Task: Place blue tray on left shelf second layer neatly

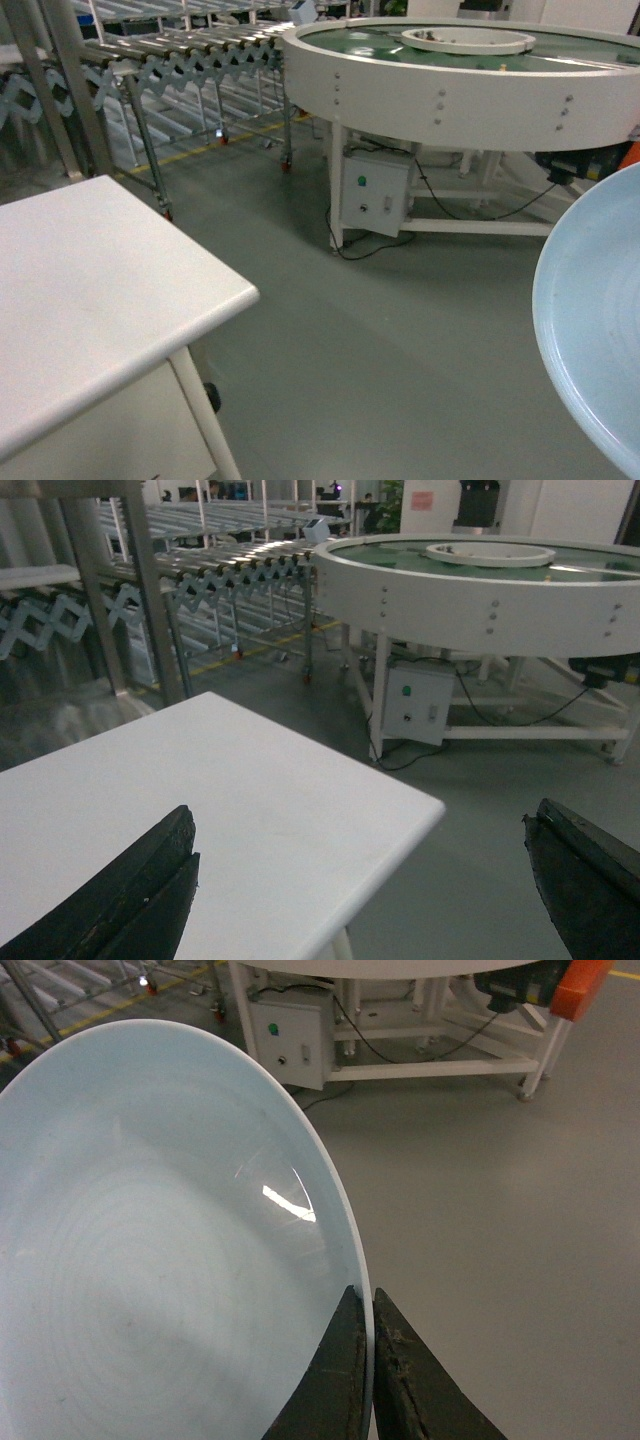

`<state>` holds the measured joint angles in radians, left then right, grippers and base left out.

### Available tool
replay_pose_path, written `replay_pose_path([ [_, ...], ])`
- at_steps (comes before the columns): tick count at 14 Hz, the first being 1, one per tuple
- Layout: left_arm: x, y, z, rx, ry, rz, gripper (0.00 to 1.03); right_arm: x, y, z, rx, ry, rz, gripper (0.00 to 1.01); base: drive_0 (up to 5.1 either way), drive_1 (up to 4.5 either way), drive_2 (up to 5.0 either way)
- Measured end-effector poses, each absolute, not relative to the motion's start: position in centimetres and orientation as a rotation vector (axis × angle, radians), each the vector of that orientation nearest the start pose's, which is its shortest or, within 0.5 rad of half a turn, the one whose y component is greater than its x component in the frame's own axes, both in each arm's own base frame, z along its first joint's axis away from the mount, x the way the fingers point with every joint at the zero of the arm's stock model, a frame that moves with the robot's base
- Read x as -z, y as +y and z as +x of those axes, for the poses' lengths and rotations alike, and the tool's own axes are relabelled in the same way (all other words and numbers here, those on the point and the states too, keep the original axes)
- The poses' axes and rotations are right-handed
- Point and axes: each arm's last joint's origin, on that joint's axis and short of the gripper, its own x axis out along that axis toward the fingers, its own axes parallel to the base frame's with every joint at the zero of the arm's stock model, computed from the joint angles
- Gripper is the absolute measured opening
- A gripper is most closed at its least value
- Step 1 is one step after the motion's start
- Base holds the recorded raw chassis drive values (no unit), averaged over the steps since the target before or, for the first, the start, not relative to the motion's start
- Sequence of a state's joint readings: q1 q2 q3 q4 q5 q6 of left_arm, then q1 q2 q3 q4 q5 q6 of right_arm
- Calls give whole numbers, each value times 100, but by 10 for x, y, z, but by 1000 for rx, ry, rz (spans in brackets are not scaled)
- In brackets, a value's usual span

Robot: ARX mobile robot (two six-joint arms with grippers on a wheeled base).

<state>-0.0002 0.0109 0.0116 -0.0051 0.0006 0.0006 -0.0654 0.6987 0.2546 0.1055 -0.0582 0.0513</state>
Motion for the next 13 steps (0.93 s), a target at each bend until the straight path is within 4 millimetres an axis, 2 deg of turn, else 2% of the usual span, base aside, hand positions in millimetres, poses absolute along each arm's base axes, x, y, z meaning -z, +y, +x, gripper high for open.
replay_pose_path([
  [13, -166, 0, 98, -1, 3, 0, 98, -190, -9, 156, 16, 342, 72, 2, 329, -299, -499],
])
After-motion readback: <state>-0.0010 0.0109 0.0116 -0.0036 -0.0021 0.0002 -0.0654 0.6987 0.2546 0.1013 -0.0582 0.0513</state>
